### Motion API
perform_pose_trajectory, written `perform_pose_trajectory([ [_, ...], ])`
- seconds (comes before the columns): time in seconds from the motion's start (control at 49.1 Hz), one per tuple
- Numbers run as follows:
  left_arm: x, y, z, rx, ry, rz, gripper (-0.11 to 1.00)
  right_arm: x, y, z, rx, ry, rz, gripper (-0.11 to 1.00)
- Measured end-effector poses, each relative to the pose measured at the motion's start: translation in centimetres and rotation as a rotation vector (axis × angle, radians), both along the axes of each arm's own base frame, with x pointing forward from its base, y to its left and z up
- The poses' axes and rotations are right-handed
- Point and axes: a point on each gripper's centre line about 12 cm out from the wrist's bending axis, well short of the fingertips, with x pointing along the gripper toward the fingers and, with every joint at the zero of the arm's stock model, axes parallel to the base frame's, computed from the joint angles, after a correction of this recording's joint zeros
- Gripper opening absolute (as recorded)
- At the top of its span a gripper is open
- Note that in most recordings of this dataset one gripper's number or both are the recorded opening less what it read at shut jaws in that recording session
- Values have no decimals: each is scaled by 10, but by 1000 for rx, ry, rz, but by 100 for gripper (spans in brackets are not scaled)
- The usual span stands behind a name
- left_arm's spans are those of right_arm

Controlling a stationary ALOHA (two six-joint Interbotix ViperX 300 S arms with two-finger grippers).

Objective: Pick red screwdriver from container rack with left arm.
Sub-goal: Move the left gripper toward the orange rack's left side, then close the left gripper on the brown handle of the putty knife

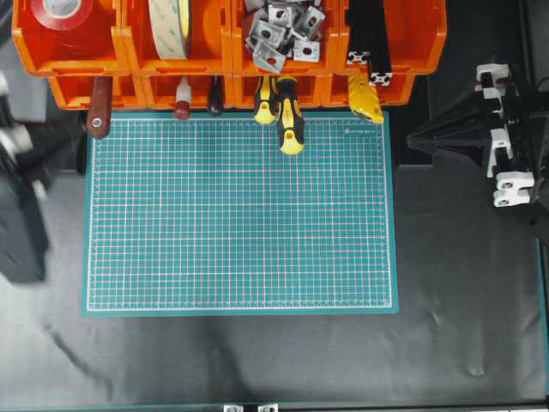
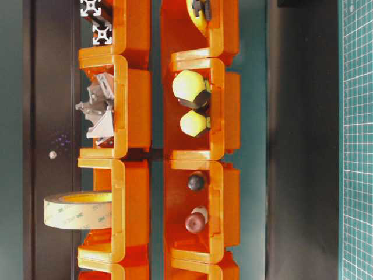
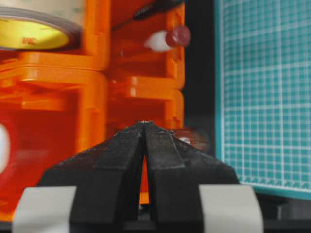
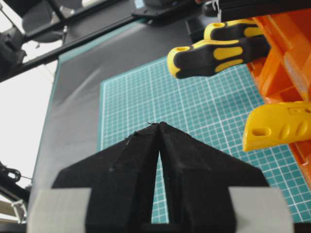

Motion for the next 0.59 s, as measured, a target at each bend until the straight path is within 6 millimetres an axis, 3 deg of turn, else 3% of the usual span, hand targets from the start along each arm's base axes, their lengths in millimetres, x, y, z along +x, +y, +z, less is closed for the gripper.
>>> perform_pose_trajectory([
  [0.122, 6, -5, -35, 60, 75, 17, 0, 0, 0, 0, 5, 5, 0, 1],
  [0.224, 7, -5, -51, 66, 91, 41, 0, -1, 1, -2, 6, 17, 3, 1],
  [0.591, -2, 0, -56, 60, 86, 52, 0, -1, 1, -2, 6, 21, 3, 1],
])
